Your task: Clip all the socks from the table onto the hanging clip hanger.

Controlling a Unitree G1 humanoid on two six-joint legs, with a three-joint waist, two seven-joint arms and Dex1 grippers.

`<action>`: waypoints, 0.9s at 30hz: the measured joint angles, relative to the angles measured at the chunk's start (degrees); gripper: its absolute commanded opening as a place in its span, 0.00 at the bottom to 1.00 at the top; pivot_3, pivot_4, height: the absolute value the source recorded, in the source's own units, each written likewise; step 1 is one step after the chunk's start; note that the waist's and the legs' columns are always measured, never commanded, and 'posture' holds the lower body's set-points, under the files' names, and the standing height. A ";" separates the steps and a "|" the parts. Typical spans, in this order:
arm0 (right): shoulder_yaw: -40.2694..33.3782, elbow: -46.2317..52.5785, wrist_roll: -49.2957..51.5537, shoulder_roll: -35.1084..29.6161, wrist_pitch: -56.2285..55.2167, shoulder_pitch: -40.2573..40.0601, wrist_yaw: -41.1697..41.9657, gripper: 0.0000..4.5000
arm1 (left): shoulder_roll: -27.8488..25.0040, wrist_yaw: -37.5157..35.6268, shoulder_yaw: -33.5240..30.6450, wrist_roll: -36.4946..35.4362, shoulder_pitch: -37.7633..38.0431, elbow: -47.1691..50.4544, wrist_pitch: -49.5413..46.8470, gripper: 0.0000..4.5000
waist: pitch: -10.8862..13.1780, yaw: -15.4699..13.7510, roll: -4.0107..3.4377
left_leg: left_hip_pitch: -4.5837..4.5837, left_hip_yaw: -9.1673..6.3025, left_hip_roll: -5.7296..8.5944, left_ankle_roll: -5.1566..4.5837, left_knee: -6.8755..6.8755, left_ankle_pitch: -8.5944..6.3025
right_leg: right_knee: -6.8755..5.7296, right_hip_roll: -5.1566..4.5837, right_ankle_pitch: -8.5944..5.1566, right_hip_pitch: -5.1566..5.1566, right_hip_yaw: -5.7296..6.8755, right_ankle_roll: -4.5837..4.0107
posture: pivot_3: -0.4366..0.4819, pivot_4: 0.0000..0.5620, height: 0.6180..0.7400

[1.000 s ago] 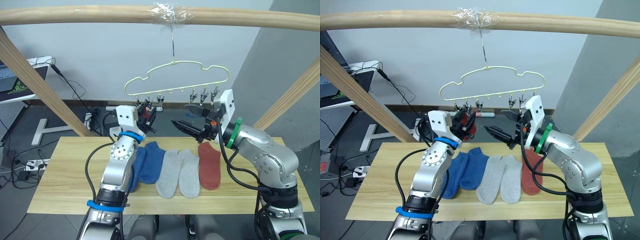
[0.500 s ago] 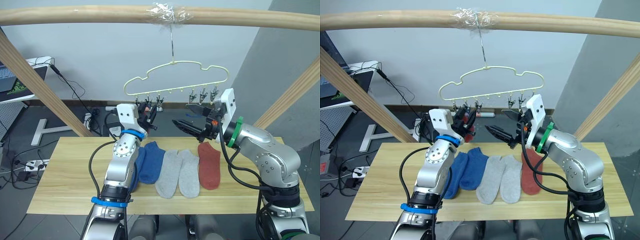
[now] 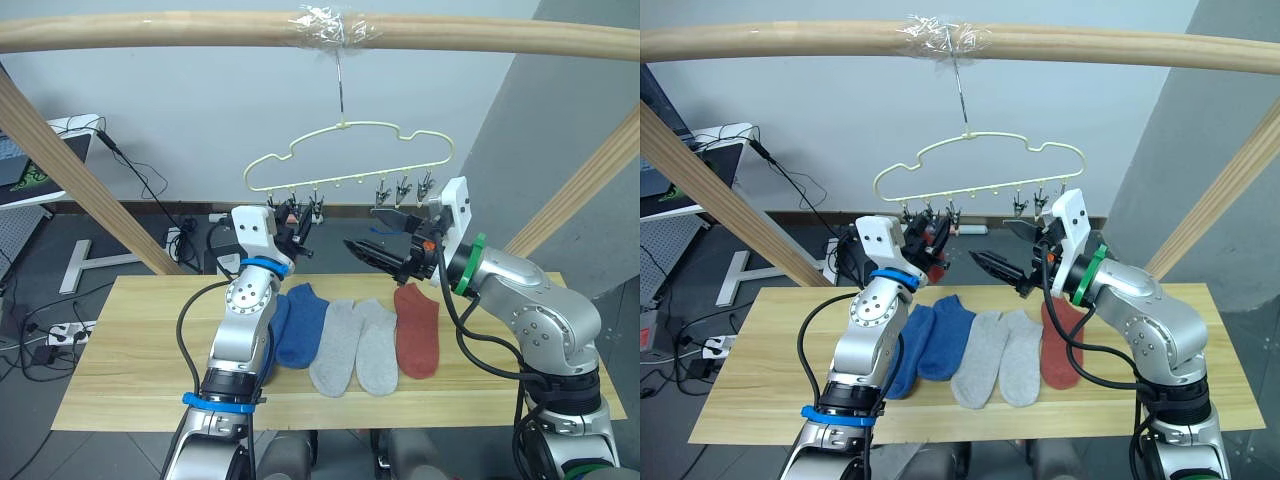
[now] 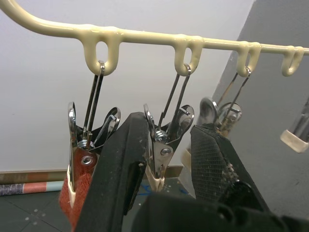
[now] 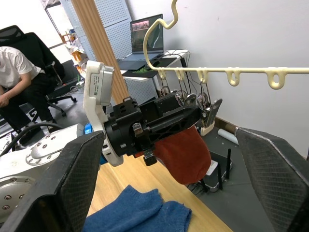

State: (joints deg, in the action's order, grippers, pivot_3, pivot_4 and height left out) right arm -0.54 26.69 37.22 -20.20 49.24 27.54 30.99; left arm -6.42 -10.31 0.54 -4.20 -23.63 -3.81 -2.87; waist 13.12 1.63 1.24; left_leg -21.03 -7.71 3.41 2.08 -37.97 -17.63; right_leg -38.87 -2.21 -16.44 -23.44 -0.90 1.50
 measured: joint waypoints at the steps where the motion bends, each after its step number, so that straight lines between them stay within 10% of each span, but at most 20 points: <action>1: 0.01 0.00 0.00 -0.03 0.00 0.00 0.00 1.00 | 0.05 0.09 0.00 0.00 0.00 0.00 0.04 0.39 | 0.00 0.00 0.00 | 0.00 0.00 0.00 0.00 0.00 0.00 | 0.00 0.00 0.00 0.00 0.00 0.00 | 0.41 0.38 1.00; 27: 0.21 0.00 0.03 -0.05 -0.03 0.01 -0.04 1.00 | 1.08 3.02 0.09 0.97 0.38 0.98 0.92 0.39 | -0.01 -0.01 0.01 | 0.00 0.02 0.00 0.00 -0.04 0.00 | -0.04 0.00 0.00 0.00 -0.01 0.00 | 0.42 0.38 1.00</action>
State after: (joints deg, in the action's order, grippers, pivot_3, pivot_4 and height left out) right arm -0.33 26.69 37.25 -20.24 49.21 27.55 30.95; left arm -5.34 -7.29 0.63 -3.24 -23.25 -2.82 -1.95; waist 13.12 1.63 1.24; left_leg -21.03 -7.70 3.41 2.08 -38.02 -17.63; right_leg -38.91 -2.21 -16.43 -23.44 -0.91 1.50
